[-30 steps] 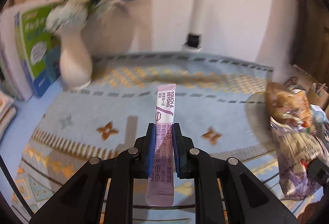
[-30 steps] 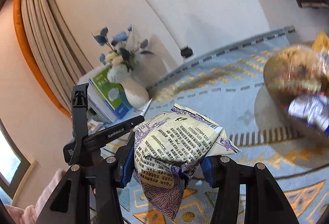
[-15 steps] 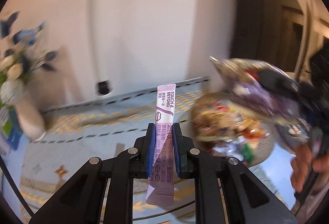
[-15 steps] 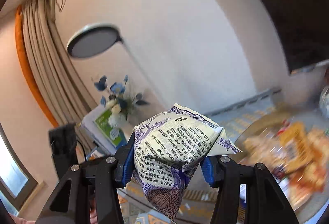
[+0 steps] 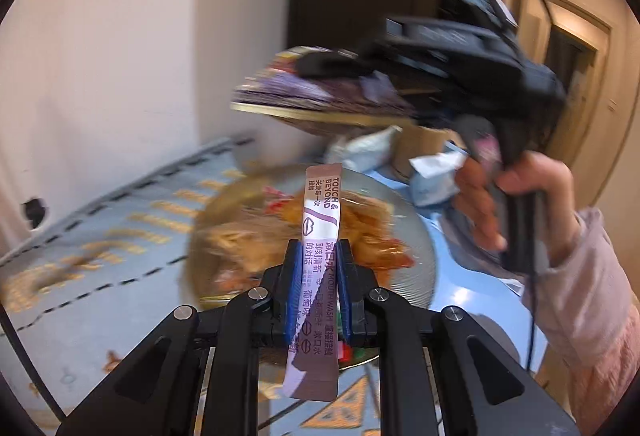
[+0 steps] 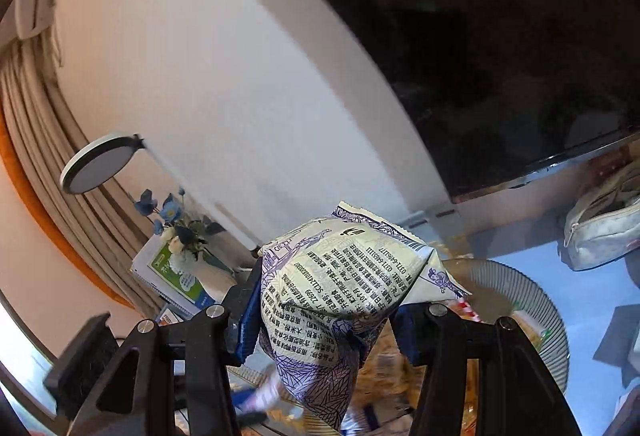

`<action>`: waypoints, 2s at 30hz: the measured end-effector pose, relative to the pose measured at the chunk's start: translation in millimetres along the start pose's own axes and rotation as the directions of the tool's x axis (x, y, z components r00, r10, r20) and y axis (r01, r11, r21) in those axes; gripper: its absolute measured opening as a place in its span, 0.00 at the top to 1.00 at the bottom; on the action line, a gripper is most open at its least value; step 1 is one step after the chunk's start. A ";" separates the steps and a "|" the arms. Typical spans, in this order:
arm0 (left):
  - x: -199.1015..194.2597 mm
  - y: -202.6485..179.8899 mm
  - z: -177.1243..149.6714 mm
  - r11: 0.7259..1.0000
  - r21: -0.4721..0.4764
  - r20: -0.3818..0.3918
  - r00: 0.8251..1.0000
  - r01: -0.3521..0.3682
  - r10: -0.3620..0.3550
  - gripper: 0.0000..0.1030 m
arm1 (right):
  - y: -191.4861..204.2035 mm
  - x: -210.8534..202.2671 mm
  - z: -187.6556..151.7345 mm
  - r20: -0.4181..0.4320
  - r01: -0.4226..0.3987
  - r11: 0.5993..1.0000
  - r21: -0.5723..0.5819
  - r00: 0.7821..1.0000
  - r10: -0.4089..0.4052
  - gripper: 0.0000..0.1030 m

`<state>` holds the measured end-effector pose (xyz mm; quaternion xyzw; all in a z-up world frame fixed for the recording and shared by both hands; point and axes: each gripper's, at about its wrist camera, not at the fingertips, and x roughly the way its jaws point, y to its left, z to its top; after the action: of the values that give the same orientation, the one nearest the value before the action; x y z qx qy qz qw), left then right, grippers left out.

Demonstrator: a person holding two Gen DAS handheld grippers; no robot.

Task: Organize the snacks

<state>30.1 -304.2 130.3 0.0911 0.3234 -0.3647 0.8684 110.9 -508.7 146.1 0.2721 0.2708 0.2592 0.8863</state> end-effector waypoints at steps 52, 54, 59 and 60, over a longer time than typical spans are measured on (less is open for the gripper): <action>22.3 40.1 -53.8 0.875 -0.197 -0.245 0.886 -0.442 0.393 0.01 | 47.2 -12.9 -165.3 -0.144 0.681 0.704 -0.200 0.691 -0.709 0.00; 22.5 40.4 -54.1 0.874 -0.195 -0.248 0.885 -0.444 0.395 0.01 | 46.9 -12.2 -165.0 -0.146 0.681 0.704 -0.202 0.690 -0.709 0.00; 21.6 41.2 -54.6 0.868 -0.184 -0.248 0.876 -0.462 0.414 0.01 | 43.7 -10.5 -164.3 -0.155 0.676 0.711 -0.193 0.695 -0.702 0.00; 21.3 42.0 -54.9 0.868 -0.184 -0.248 0.876 -0.461 0.413 0.01 | 43.2 -10.3 -164.3 -0.157 0.677 0.711 -0.192 0.694 -0.703 0.00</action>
<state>43.2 -264.7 71.2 0.0941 0.4214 -0.1052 0.8959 -12.0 -427.8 60.6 0.0667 0.4327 -0.0487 0.8977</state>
